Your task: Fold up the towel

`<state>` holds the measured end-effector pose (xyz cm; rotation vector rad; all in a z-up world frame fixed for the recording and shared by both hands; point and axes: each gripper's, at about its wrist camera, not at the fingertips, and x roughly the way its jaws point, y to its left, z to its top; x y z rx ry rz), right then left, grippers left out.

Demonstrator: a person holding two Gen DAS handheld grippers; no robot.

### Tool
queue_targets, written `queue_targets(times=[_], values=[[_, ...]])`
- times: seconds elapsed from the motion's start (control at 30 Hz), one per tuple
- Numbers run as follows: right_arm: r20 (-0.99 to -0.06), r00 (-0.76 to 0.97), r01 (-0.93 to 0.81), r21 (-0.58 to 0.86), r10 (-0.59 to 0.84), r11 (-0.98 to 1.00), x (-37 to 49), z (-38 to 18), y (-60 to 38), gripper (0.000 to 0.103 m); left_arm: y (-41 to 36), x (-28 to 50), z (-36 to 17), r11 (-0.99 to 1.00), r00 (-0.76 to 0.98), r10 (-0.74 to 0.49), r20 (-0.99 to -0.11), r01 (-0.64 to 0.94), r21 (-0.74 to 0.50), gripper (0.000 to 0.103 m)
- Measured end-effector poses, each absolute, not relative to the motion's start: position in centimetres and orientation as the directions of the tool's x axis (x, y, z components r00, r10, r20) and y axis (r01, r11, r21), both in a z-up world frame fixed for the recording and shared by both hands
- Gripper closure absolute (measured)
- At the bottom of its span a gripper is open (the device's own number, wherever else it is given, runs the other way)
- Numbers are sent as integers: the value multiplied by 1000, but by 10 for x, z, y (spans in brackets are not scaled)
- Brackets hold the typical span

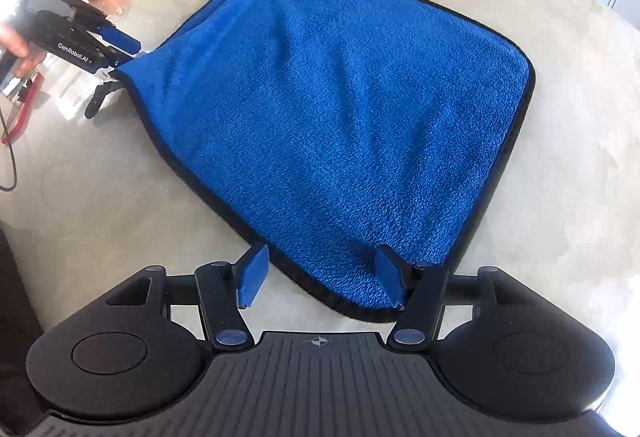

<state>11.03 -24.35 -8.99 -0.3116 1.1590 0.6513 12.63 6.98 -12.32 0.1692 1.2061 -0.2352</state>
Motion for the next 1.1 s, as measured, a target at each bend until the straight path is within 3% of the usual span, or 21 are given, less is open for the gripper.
queue_targets(times=[0.27,0.33,0.37,0.5,0.87,1.1], values=[[-915,254,-620,95,314,779,106,-89,-242,39,51,122,-123,955,339,-62,-939,292,43,50],[-914,256,-619,94,314,779,105,-89,-242,38,44,118,-122,935,353,-71,-933,349,61,63],[-914,258,-619,93,314,780,105,-89,-242,38,43,116,-121,928,350,-83,-933,368,56,79],[-915,260,-617,88,309,782,104,-88,-241,38,33,112,-120,890,353,-46,-935,439,122,96],[-922,243,-618,93,302,781,106,-88,-244,38,77,108,-120,896,301,69,-951,401,192,98],[-898,303,-628,63,319,775,122,-71,-239,38,76,126,-95,923,380,-135,-915,384,23,85]])
